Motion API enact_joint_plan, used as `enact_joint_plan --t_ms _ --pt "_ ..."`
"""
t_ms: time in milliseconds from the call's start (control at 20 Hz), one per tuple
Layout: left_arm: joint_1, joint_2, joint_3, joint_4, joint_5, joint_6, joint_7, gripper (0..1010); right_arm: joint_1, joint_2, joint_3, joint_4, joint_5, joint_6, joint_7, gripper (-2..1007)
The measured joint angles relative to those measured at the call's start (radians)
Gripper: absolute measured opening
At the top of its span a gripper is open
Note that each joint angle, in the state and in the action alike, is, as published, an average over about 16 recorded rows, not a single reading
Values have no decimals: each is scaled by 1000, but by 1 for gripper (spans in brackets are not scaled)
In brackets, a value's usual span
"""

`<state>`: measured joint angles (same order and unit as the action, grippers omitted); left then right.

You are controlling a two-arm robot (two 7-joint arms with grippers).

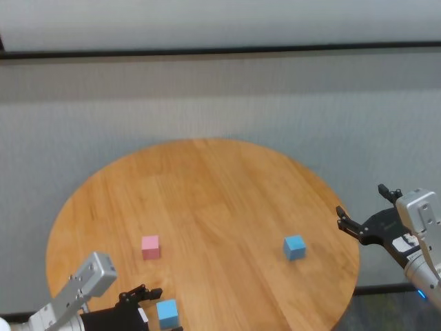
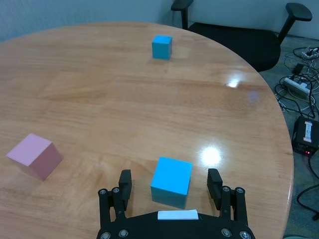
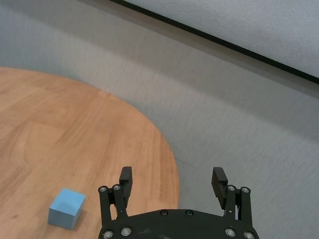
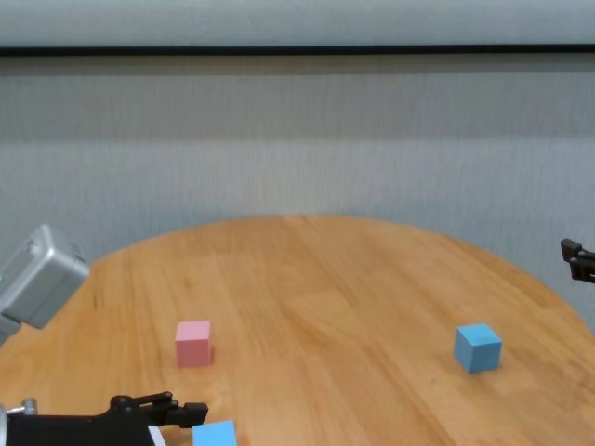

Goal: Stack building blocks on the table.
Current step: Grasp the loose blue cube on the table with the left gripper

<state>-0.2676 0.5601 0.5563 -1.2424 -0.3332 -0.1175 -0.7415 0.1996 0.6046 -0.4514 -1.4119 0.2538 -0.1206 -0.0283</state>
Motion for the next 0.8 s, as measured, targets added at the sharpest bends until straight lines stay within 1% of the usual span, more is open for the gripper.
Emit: enact_joint_plan --t_ms 250,450,600,800 --pt "-5 -3 4 7 3 6 -2 998 0 0 0 0 0 0 0 1005" --pt "-9 -5 7 12 6 12 -2 974 0 0 0 0 0 0 0 1005" --pt "-12 -6 10 14 10 16 -2 939 0 0 0 0 0 0 0 1005" --pt "-14 -7 13 15 15 21 0 864 0 0 0 0 0 0 0 1005"
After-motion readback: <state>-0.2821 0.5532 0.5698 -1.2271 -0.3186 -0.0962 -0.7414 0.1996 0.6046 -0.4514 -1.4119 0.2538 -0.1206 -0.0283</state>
